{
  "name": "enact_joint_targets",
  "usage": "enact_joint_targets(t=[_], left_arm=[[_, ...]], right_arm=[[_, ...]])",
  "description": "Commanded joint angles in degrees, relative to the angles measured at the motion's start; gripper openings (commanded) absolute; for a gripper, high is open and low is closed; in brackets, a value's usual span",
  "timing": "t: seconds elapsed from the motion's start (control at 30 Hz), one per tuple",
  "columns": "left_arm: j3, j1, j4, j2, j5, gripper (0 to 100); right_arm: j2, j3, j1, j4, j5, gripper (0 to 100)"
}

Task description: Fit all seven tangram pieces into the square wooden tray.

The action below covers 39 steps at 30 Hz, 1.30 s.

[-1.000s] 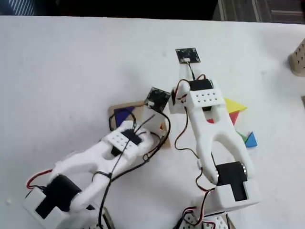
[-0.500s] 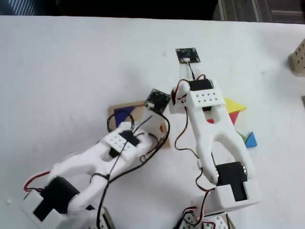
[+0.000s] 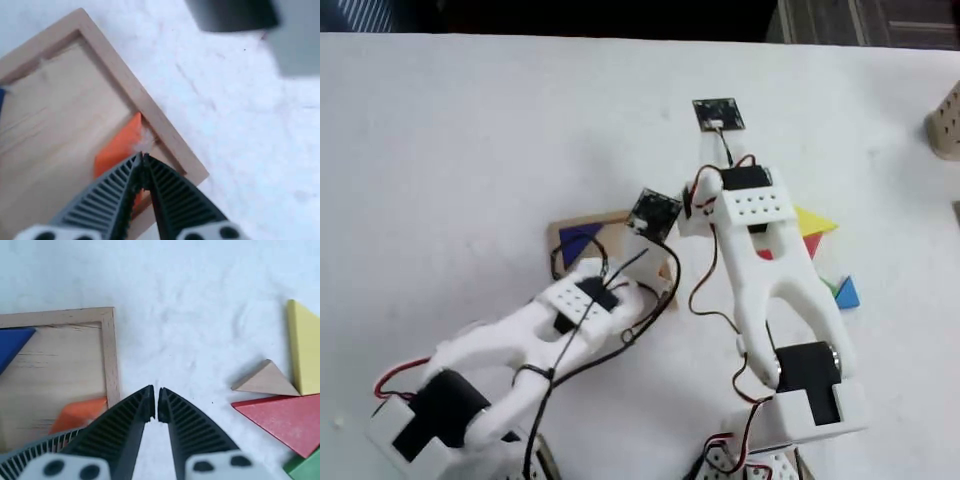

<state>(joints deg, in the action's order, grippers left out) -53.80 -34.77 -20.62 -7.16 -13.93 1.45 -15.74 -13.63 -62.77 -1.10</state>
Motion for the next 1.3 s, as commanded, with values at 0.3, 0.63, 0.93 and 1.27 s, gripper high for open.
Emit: enact_joint_targets(t=[0.3,0.63,0.93,1.27], left_arm=[[2.6,1.6,0.2,0.2,-1.0,2],[10.6,5.1,-8.4,7.3,-1.4,2],[10.8,9.0,-8.5,7.2,-1.0,2],[5.3,9.6,-10.4,-1.5,1.3,2]], right_arm=[[-2.4,0.8,1.4,0.9,-0.3,2.1],[-2.2,0.8,1.8,0.7,1.8,2.1],[-2.6,0.8,2.2,0.8,2.1,2.1],[-2.6,0.8,2.2,0.9,2.1,2.1]])
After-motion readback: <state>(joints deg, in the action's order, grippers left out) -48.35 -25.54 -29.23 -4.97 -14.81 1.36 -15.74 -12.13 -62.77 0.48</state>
